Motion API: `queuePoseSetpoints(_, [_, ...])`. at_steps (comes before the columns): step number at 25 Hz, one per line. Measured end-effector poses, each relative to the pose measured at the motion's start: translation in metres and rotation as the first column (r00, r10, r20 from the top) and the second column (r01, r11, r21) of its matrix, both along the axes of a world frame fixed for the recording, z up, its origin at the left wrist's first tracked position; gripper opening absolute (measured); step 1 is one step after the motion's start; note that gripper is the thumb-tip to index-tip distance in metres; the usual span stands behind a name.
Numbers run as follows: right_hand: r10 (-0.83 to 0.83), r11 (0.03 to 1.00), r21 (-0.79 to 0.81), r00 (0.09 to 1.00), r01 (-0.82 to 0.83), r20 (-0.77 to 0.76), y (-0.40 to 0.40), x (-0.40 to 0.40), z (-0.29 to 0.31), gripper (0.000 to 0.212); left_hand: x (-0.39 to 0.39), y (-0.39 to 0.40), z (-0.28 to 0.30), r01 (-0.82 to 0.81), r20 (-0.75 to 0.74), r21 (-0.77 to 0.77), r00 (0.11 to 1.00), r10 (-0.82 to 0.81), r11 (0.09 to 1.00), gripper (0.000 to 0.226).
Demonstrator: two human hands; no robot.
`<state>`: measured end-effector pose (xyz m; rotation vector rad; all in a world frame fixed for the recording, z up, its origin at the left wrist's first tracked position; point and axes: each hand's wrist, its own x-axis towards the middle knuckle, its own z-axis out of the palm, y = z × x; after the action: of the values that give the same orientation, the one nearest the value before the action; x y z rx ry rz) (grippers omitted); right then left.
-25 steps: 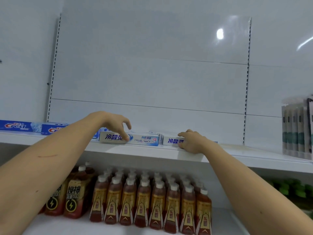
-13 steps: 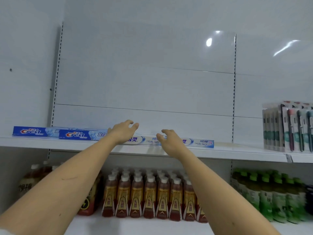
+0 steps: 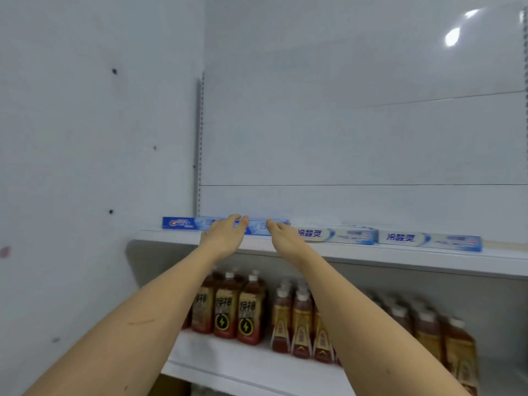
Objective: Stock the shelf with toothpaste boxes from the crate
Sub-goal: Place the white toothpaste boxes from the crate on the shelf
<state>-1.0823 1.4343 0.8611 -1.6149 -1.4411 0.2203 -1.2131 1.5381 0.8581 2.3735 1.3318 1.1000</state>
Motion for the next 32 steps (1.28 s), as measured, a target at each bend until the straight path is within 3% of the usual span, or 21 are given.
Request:
queuePoseSetpoints(10, [0.069,0.993,-0.102,0.997,-0.065,0.033,0.125,-0.135,-0.006,0.058,-0.132,0.108,-0.011,0.035,0.163,-0.065,0.986,-0.024,0.997,0.057])
queuePoseSetpoints(13, [0.027,0.998,-0.059,1.000,-0.027,-0.003,0.179,-0.169,-0.004,0.042,-0.156,0.159,-0.011,0.112,0.223,-0.035,0.970,-0.101,0.993,0.052])
queuePoseSetpoints(19, [-0.127,0.990,-0.062,0.991,0.129,0.040,0.241,-0.200,0.015,0.047,-0.183,0.234,0.016,0.211,0.309,-0.039,0.932,-0.189,0.977,0.053])
queuePoseSetpoints(24, [-0.251,0.948,-0.157,0.955,0.276,0.160,0.261,-0.183,0.025,0.044,-0.176,0.276,0.024,0.247,0.235,-0.164,0.950,-0.206,0.955,0.068])
queuePoseSetpoints(32, [-0.245,0.873,-0.221,0.784,0.434,0.570,0.290,-0.142,0.036,0.040,-0.139,0.327,0.044,0.285,-0.017,-0.339,0.951,-0.308,0.897,0.103])
